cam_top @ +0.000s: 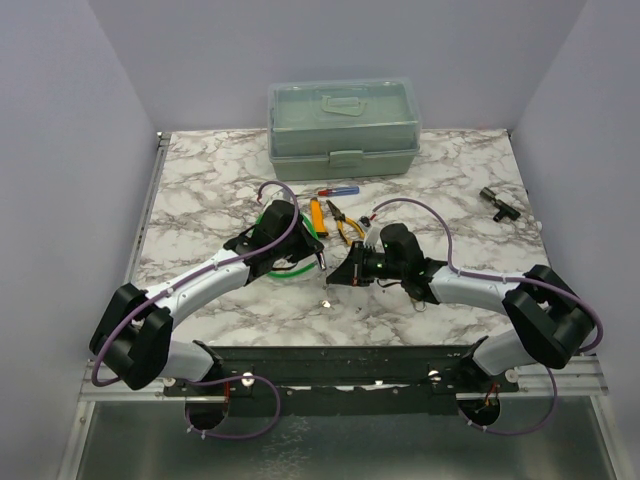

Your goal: Unlock with the key

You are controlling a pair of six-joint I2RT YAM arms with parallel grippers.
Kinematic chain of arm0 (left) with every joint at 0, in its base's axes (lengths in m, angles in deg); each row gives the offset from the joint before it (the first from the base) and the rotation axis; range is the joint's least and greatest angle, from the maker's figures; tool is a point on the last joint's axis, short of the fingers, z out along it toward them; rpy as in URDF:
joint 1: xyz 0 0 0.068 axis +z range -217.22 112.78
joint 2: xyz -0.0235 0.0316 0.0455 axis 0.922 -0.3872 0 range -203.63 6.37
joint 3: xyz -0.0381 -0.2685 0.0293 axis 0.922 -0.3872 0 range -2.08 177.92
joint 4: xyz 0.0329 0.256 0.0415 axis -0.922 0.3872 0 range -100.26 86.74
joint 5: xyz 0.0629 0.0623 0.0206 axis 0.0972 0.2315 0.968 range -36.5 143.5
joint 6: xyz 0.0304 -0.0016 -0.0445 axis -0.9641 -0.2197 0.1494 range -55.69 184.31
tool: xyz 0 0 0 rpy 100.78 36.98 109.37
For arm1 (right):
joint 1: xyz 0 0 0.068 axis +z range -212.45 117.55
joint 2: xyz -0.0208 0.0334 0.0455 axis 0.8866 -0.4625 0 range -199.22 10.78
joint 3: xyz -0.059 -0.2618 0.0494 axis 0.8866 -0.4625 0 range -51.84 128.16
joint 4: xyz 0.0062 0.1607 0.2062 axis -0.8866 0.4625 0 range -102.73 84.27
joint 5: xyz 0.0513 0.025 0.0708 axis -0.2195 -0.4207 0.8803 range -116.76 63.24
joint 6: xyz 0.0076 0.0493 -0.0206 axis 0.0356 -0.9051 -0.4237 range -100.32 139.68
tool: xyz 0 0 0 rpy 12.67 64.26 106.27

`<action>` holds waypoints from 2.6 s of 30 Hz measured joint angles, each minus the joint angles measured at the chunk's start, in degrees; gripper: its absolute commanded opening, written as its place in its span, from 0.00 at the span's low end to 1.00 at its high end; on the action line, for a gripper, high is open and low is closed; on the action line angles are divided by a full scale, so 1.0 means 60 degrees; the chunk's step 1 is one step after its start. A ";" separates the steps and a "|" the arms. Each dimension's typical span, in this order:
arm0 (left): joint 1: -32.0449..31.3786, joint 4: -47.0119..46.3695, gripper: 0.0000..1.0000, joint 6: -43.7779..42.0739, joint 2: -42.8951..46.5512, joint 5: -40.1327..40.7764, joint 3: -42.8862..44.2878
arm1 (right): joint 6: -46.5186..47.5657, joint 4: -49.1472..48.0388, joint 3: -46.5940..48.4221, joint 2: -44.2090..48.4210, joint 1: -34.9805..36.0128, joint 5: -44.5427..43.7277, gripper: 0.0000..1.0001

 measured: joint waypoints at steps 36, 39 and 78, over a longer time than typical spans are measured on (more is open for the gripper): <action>0.0004 -0.0142 0.00 0.0076 0.0076 -0.0040 -0.0091 | -0.0033 0.0171 0.0200 -0.0007 0.0022 -0.0219 0.01; 0.0011 -0.0146 0.00 0.0076 0.0113 -0.0040 -0.0109 | -0.0026 0.0189 0.0248 -0.0015 0.0022 -0.0219 0.01; 0.0142 -0.0495 0.00 0.0244 0.0353 -0.0098 -0.0259 | 0.0353 -0.0197 0.0430 -0.0022 0.0051 -0.0885 0.01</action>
